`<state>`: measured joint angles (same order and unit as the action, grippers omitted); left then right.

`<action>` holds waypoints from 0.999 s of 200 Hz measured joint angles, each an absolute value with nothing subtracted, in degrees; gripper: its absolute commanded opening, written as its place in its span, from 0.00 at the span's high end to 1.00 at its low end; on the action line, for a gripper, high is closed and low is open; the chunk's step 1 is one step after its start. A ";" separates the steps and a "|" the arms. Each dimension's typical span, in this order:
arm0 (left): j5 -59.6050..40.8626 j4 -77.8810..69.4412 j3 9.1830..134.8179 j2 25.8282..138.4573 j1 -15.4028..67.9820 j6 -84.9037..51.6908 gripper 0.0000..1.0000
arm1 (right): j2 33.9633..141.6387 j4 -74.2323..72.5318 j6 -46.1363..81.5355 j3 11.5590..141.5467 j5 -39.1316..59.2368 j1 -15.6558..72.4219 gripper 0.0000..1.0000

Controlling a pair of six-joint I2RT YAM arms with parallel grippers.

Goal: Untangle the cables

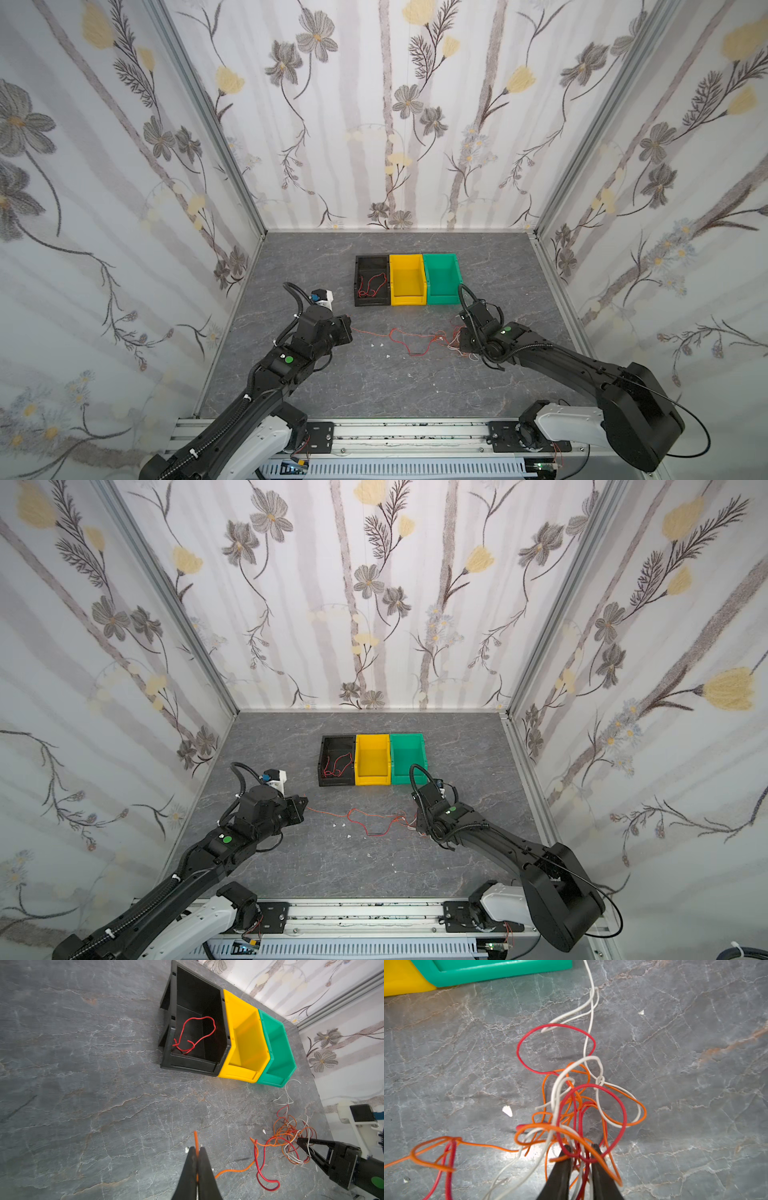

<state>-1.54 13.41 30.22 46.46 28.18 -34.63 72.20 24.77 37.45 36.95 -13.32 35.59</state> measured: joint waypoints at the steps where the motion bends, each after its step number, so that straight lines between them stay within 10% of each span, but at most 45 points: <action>1: -1.54 13.43 30.22 46.46 28.14 -34.65 1.00 | 72.20 24.77 37.45 36.95 -13.26 35.59 0.74; 78: -8.45 8.82 28.99 48.77 27.81 -35.24 1.00 | 71.96 24.12 35.38 39.70 -3.11 37.01 0.52; 200: -12.12 4.10 27.22 51.35 28.10 -37.41 1.00 | 82.81 15.66 29.50 51.20 5.37 52.36 0.51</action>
<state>-12.12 4.10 27.22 51.35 28.10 -37.41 82.81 15.66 29.50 51.20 5.37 52.36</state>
